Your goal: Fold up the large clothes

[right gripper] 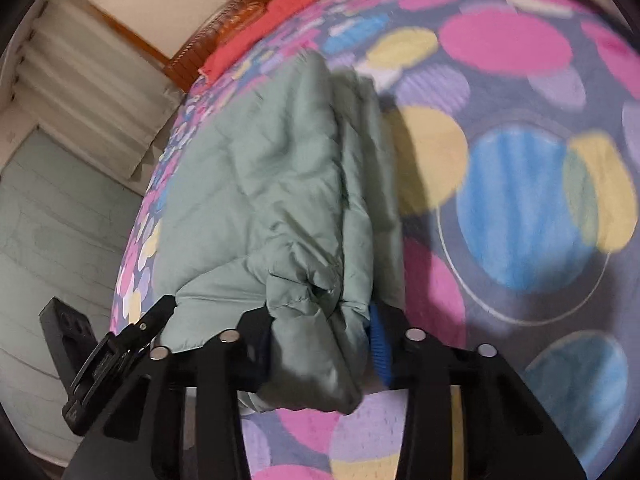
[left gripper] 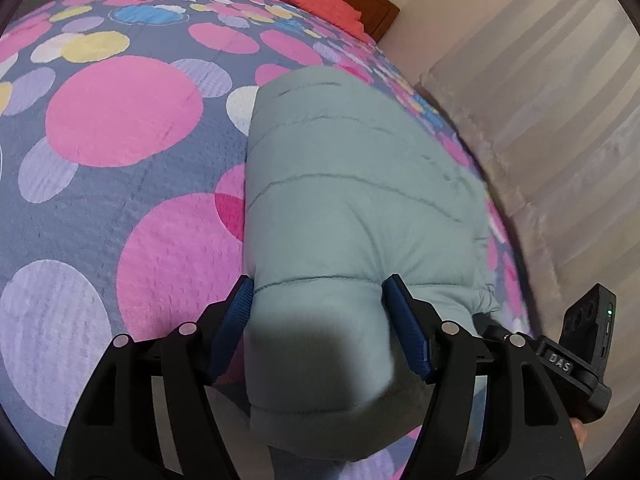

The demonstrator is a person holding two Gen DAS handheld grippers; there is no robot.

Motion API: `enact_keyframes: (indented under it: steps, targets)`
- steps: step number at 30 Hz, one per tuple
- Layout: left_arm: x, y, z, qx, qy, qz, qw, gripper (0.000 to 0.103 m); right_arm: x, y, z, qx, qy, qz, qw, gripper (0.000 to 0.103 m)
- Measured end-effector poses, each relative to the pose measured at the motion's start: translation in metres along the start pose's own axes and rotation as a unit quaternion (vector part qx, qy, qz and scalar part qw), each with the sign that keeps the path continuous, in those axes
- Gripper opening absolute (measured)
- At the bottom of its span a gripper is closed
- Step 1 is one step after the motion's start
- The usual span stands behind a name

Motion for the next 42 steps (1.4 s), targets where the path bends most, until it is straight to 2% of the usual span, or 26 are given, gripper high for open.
enact_keyframes:
  steps: [5, 7, 10, 12, 14, 15, 18, 20, 23, 26, 30, 38, 42]
  targets:
    - [-0.014, -0.003, 0.007, -0.026, -0.001, -0.023, 0.9994, 0.067, -0.012, -0.016, 0.003, -0.006, -0.004, -0.002, 1.0, 0.034]
    - [-0.013, 0.0, 0.005, -0.021, 0.005, -0.019, 0.9996, 0.067, -0.01, -0.015, 0.003, -0.004, -0.002, -0.008, 1.0, 0.037]
    - [0.004, -0.003, 0.002, -0.044, -0.009, -0.034, 0.9984, 0.062, 0.001, -0.008, 0.001, 0.003, 0.008, 0.005, 1.0, 0.046]
    - [0.023, -0.005, -0.003, -0.057, -0.031, -0.038, 0.9972, 0.062, 0.016, 0.002, -0.003, 0.027, -0.003, 0.038, 0.999, 0.053]
    - [0.038, -0.007, -0.011, -0.062, -0.055, -0.036, 0.9959, 0.062, 0.033, 0.017, -0.011, 0.059, -0.025, 0.072, 0.995, 0.053]
    - [0.044, -0.01, -0.019, -0.064, -0.067, -0.034, 0.9951, 0.062, 0.038, 0.024, -0.016, 0.067, -0.036, 0.078, 0.994, 0.053]
    - [0.043, -0.019, -0.039, -0.068, -0.073, -0.026, 0.9947, 0.062, 0.047, 0.048, -0.04, 0.098, -0.069, 0.069, 0.99, 0.053]
    - [0.037, -0.027, -0.054, -0.065, -0.074, -0.022, 0.9949, 0.062, 0.04, 0.064, -0.059, 0.117, -0.087, 0.056, 0.988, 0.053]
    - [0.02, -0.038, -0.072, -0.067, -0.075, -0.032, 0.9944, 0.062, 0.016, 0.078, -0.08, 0.141, -0.086, 0.04, 0.986, 0.053]
    - [0.0, -0.044, -0.081, -0.067, -0.064, -0.045, 0.9946, 0.062, -0.011, 0.08, -0.087, 0.167, -0.077, 0.052, 0.982, 0.053]
    - [-0.024, -0.046, -0.079, -0.082, -0.047, -0.071, 0.993, 0.062, -0.043, 0.06, -0.09, 0.167, -0.052, 0.085, 0.981, 0.053]
    - [-0.056, -0.054, -0.072, -0.126, -0.039, -0.108, 0.9854, 0.064, -0.073, 0.026, -0.085, 0.148, -0.032, 0.102, 0.983, 0.051]
    - [-0.066, -0.053, -0.072, -0.127, -0.032, -0.108, 0.9855, 0.066, -0.076, 0.02, -0.087, 0.137, -0.026, 0.099, 0.985, 0.051]
Point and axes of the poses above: each gripper's, at about its wrist camera, not at the fingertips, and x roughly against the way its jaws point, y to its left, z to its underside, the point moved 4 cm from there along -x, roughly the way its jaws point, and after that the axes turned 13 degrees about -z, right-handed, at the moved point
